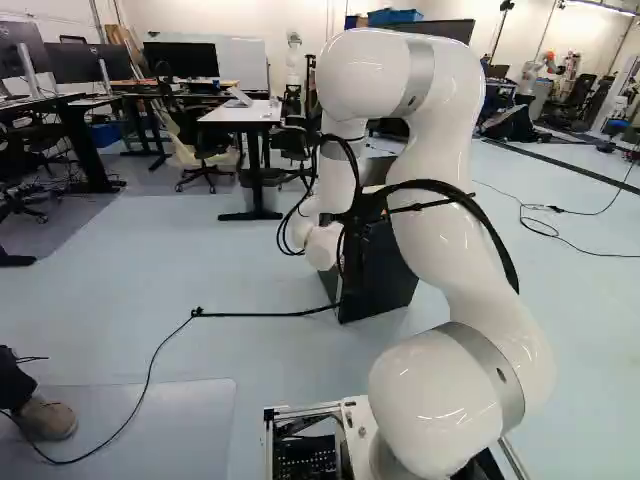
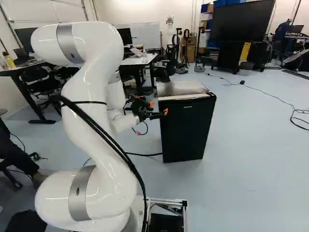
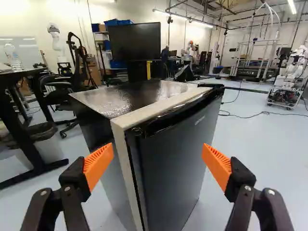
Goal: Open the fridge door
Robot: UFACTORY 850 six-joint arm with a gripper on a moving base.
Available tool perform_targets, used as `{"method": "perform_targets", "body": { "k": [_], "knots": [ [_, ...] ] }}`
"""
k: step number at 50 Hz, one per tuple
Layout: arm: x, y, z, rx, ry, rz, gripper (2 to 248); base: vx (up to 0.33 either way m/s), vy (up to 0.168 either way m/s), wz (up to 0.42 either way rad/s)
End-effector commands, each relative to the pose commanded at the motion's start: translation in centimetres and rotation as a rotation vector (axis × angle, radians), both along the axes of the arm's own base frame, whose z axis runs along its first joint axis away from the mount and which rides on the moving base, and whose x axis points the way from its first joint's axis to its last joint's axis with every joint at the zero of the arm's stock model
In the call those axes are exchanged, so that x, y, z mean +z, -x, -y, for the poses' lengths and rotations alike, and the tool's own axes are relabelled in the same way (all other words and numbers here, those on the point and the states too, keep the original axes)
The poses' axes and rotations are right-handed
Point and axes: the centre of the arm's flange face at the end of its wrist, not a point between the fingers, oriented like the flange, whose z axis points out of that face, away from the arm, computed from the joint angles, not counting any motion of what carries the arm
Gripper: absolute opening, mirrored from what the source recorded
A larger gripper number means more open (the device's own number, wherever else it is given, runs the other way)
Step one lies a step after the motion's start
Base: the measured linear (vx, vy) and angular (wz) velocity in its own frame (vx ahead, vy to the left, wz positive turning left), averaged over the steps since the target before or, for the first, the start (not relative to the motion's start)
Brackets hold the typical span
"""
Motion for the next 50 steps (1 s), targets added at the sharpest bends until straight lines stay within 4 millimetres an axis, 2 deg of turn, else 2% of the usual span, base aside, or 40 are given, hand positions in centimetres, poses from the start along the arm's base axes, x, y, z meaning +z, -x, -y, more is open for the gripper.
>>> {"method": "perform_targets", "body": {
  "k": [32,50],
  "knots": [
    [-0.3,-1.9,-0.3,-0.028,-0.007,0.023,247,0.000,0.000,0.000],
    [-0.4,-2.6,1.2,-0.063,-0.008,0.029,247,0.000,0.000,0.000]
  ]
}}
